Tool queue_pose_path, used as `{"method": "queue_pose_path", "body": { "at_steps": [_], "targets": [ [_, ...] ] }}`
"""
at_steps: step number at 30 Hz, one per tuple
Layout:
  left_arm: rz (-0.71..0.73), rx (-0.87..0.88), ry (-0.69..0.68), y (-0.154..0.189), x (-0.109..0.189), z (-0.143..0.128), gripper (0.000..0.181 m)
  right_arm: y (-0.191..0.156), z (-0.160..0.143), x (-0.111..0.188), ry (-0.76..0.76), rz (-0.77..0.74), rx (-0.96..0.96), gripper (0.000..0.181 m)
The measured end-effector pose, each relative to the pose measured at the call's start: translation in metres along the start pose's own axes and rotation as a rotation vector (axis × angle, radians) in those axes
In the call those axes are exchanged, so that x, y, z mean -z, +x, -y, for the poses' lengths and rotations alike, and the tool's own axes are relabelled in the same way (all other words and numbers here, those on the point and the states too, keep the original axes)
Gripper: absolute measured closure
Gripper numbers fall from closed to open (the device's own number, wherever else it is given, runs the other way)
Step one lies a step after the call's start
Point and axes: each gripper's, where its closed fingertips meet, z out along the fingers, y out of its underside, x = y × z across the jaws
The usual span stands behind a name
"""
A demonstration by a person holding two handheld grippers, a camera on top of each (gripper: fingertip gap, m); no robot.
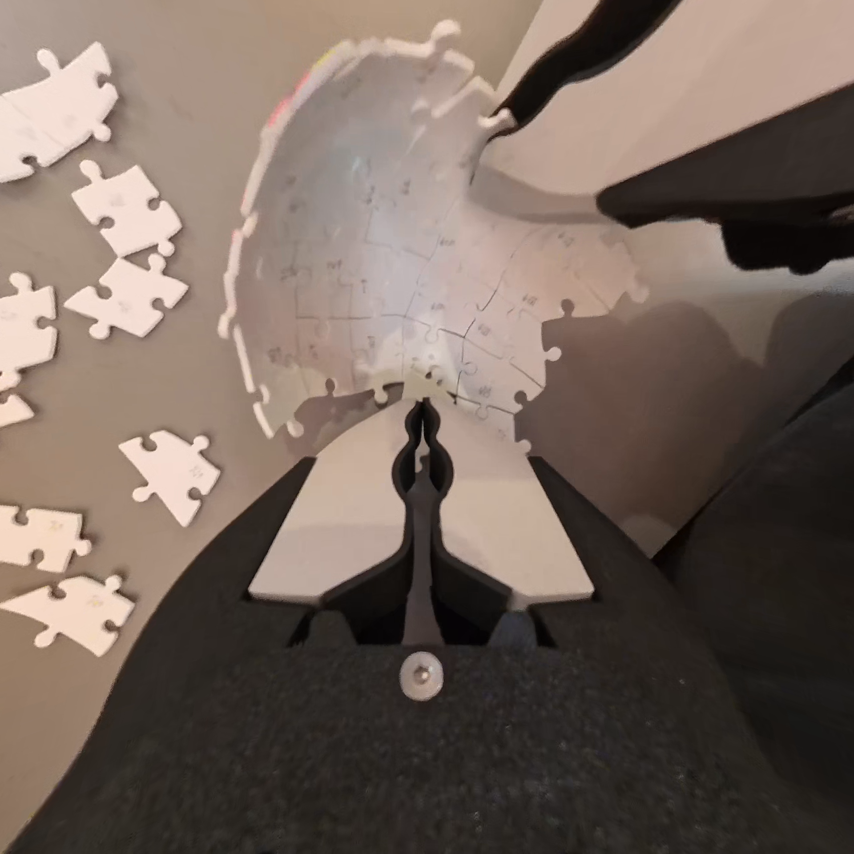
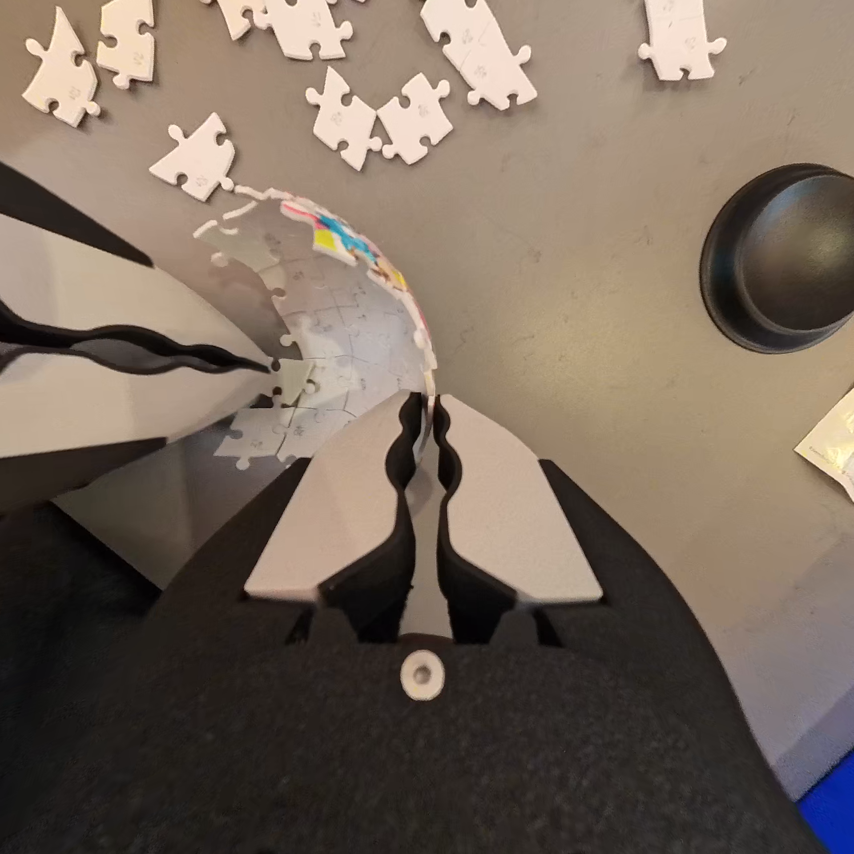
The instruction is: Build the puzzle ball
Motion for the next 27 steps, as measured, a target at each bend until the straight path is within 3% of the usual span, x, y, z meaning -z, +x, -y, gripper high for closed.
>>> {"method": "queue_pose_path", "body": {
  "at_steps": [7, 17, 23, 27],
  "targets": [
    [0.029, -0.065, -0.074, 0.005, -0.016, 0.001, 0.181, -0.001, 0.001, -0.001, -0.001, -0.004, 0.002, 0.177],
    [0.109, 0.117, -0.103, -0.003, -0.016, -0.003, 0.181, -0.003, 0.005, 0.001, 0.036, -0.001, 0.002, 0.177],
    [0.108, 0.207, -0.02, 0.003, -0.012, 0.002, 0.181, -0.006, 0.005, 0.003, 0.075, -0.002, 0.003, 0.178],
    [0.045, 0.164, 0.101, 0.0, 0.018, 0.007, 0.181, -0.005, 0.002, 0.002, 0.076, 0.003, 0.0, 0.178]
  ]
}}
